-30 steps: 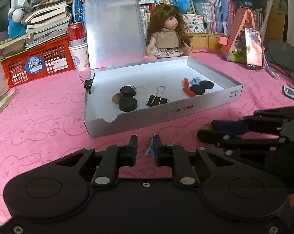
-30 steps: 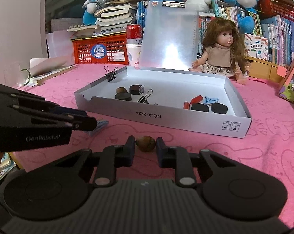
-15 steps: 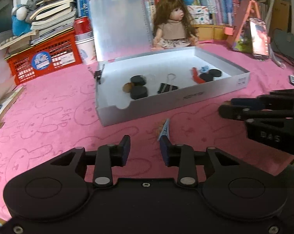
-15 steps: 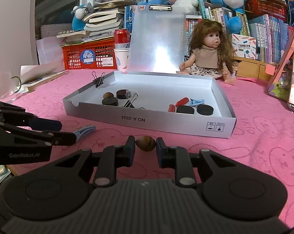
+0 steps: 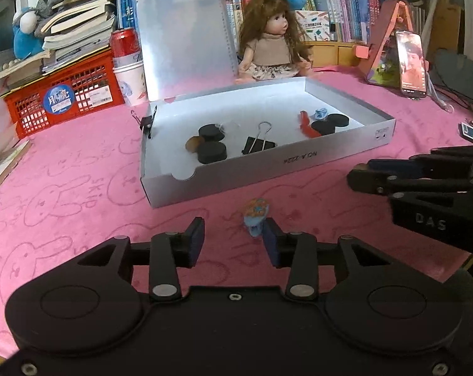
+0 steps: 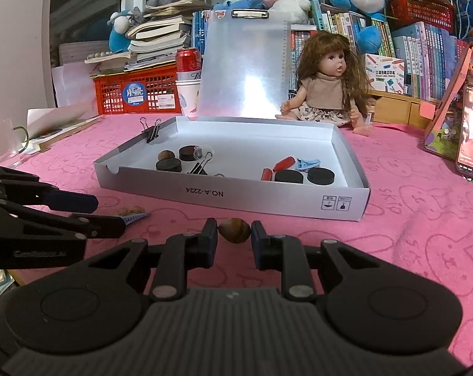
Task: Organize rigid objects
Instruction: 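Carry the blue hair clip and brown nut over the white box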
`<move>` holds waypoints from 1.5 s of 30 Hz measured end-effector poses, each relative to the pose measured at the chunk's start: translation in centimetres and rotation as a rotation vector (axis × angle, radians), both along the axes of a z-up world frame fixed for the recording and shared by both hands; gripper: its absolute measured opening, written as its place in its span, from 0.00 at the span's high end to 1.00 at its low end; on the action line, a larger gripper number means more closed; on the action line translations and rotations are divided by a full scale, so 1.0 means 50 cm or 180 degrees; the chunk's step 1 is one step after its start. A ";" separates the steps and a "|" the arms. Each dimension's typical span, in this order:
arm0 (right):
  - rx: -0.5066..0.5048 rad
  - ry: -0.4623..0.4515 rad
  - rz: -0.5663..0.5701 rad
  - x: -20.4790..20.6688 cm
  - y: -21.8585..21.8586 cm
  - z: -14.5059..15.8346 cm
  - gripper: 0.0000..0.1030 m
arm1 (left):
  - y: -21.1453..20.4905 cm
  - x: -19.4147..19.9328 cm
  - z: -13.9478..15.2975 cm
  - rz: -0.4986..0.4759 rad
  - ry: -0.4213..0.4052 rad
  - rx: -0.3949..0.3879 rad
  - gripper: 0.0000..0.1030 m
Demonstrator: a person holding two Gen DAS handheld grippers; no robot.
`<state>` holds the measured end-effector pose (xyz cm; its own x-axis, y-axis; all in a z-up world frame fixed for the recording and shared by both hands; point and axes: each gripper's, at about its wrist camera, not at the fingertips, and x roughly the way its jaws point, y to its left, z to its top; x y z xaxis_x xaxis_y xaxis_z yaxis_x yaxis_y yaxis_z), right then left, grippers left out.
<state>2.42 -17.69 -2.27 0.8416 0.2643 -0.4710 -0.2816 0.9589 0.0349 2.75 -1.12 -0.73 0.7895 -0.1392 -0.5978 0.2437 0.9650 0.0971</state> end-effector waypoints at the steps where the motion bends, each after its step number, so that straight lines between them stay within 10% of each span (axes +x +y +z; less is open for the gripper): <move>1: -0.0006 -0.0003 0.0001 -0.001 0.000 0.000 0.72 | 0.002 0.001 -0.001 0.0012 -0.0004 0.0019 0.61; 12: 0.0009 -0.0009 -0.0027 0.000 -0.004 0.000 0.72 | 0.033 0.022 0.000 0.0311 -0.0071 0.0282 0.60; 27: 0.0087 -0.0009 -0.0169 0.002 -0.022 -0.001 0.72 | -0.014 0.007 0.001 0.0242 -0.0148 -0.0219 0.43; 33: 0.0105 -0.0016 -0.0201 0.002 -0.028 0.000 0.72 | -0.025 0.025 -0.019 0.0312 -0.0102 -0.0243 0.64; 45: 0.0153 -0.0061 -0.0216 0.010 -0.024 0.017 0.72 | -0.023 0.015 0.018 0.0286 -0.0165 -0.0256 0.64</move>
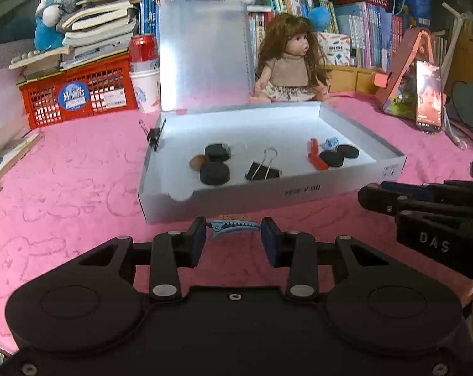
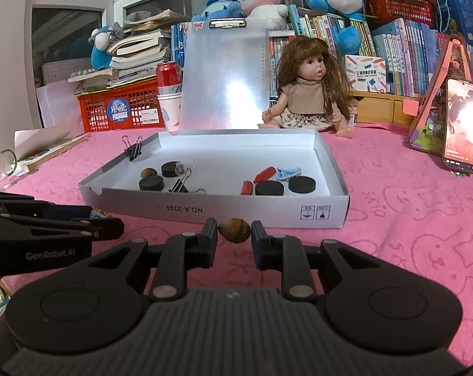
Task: Organize rigid objects
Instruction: 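Carry the blue hair clip and brown nut over the white box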
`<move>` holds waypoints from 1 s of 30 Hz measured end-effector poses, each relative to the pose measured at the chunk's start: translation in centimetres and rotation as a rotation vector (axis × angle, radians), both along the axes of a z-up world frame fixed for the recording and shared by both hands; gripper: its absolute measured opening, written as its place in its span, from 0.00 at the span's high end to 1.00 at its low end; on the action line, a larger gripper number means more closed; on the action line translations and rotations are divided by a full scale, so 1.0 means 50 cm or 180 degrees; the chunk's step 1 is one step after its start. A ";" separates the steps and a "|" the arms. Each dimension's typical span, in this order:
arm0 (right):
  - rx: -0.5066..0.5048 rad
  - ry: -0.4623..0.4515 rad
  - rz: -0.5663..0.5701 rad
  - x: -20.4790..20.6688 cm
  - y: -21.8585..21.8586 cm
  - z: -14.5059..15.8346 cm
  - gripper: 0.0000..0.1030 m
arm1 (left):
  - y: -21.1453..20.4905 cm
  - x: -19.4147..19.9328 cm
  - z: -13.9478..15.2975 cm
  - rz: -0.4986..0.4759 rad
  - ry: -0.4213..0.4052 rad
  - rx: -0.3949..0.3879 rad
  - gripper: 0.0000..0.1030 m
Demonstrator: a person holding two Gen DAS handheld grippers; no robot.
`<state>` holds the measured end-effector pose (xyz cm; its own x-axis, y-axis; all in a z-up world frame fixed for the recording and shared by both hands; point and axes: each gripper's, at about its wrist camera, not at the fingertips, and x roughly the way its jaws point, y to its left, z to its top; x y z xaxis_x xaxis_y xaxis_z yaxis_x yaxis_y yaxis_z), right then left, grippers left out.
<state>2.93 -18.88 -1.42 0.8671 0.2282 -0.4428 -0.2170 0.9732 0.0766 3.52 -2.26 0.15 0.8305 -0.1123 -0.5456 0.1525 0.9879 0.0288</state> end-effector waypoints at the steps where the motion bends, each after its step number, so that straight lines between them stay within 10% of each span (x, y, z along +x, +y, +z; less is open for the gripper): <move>1: 0.0002 -0.0006 -0.0001 0.001 0.001 0.002 0.72 | 0.000 0.000 0.006 -0.0008 -0.0018 0.0002 0.64; 30: 0.0222 0.0227 -0.0256 0.192 -0.030 0.102 0.72 | 0.003 0.251 0.124 0.0128 0.0215 -0.0305 0.64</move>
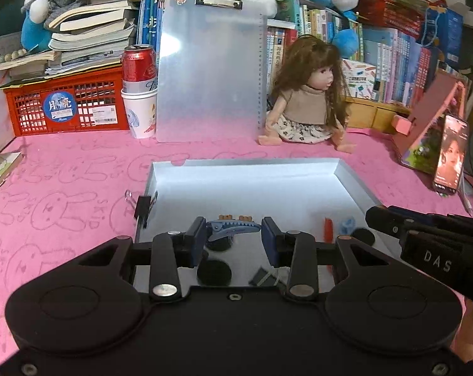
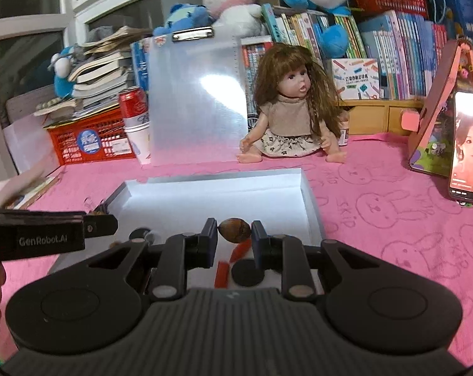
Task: Organize rigid objects
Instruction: 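Carry the blue hair clip and brown nut over the white box, then open both grippers to drop the hair clip and nut into the box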
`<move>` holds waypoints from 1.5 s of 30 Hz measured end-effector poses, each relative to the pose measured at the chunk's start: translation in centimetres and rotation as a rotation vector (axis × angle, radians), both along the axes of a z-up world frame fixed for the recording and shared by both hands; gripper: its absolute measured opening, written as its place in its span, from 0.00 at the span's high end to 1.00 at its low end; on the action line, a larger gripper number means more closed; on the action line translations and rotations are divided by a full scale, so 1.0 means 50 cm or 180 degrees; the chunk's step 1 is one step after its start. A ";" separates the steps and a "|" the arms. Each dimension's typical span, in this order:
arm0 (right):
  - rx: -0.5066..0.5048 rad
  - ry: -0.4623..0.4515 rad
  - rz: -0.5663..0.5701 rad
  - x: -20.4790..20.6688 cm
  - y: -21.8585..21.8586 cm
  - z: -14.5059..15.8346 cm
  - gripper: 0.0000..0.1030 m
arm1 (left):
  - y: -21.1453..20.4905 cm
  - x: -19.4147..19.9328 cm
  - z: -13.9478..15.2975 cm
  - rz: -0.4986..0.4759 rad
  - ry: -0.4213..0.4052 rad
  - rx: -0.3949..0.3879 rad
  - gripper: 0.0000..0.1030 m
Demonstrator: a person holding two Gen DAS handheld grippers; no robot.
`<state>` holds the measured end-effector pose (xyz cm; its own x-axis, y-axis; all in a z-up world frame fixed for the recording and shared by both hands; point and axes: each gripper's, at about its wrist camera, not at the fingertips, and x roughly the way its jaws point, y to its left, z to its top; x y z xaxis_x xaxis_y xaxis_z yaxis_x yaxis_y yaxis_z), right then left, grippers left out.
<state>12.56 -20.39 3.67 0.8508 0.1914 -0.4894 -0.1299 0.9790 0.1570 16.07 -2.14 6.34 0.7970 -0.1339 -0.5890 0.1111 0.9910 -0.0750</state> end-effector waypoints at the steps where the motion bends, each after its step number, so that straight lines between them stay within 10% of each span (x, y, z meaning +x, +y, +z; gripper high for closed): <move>1: 0.0016 0.0036 0.0006 0.013 -0.002 0.002 0.72 | -0.001 0.014 0.001 0.0013 0.0027 -0.0015 0.64; 16: 0.0057 0.0796 -0.0091 0.211 0.006 -0.026 0.72 | -0.013 0.198 -0.039 0.0190 0.0480 -0.0034 0.64; 45: -0.0098 0.0834 -0.0090 0.221 0.018 -0.078 0.71 | -0.026 0.190 -0.122 0.0214 0.0517 0.0170 0.64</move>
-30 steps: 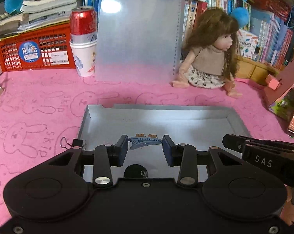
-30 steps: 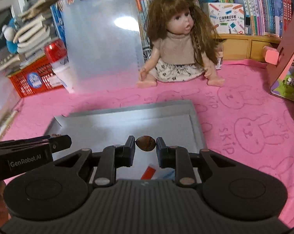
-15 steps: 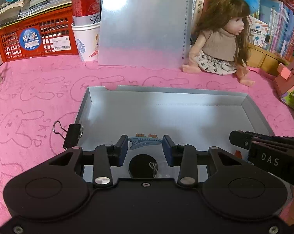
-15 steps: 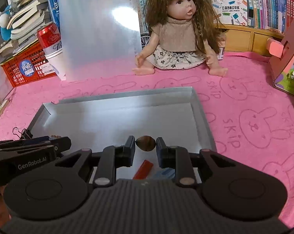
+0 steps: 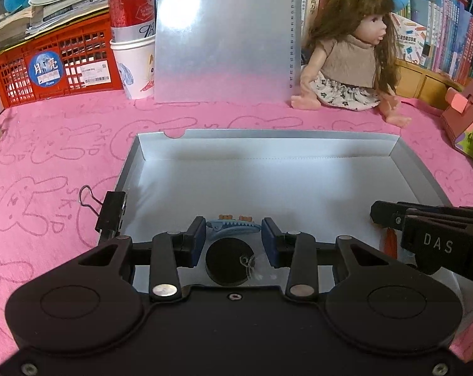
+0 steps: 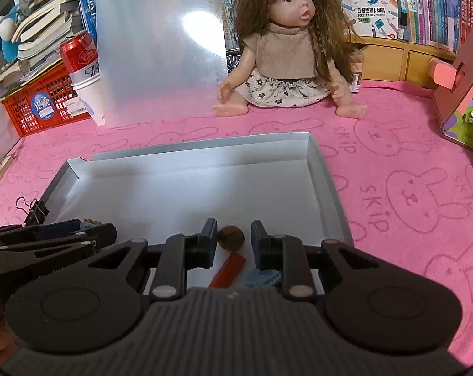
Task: Organize rigid objects
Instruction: 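Open both grippers to drop the hair clip and nut into the box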
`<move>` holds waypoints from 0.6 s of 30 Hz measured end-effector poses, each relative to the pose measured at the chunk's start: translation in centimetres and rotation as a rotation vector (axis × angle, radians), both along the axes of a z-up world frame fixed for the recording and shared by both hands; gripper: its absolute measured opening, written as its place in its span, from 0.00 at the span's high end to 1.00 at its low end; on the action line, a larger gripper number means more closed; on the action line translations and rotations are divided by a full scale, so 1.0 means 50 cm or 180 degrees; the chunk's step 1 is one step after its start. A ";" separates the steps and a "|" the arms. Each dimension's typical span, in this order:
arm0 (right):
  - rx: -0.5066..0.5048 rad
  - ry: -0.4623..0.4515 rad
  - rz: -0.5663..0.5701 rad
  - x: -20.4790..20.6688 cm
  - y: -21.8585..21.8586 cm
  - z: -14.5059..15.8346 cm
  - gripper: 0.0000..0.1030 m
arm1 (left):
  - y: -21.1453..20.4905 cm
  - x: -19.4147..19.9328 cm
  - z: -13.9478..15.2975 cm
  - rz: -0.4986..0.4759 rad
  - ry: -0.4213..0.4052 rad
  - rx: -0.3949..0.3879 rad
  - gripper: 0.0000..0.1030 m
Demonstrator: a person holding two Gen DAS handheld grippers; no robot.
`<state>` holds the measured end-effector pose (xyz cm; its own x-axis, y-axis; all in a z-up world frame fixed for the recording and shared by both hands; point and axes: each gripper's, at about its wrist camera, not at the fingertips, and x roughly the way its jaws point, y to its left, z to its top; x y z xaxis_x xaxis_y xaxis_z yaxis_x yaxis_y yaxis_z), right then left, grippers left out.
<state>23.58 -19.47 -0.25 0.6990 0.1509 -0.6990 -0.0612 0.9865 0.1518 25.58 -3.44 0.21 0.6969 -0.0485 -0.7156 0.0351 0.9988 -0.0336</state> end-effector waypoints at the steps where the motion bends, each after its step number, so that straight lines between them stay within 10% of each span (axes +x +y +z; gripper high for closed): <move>1: 0.0006 -0.0001 -0.0009 0.000 -0.001 0.000 0.70 | -0.001 -0.001 0.000 0.0001 -0.0006 0.0003 0.64; 7: 0.0051 -0.0051 -0.0020 -0.008 -0.005 0.000 0.67 | -0.003 -0.007 0.000 -0.0025 -0.0018 0.0023 0.54; 18: 0.0087 -0.0211 -0.0050 -0.033 -0.009 0.009 0.34 | 0.003 -0.035 0.014 -0.0011 -0.0214 0.0052 0.39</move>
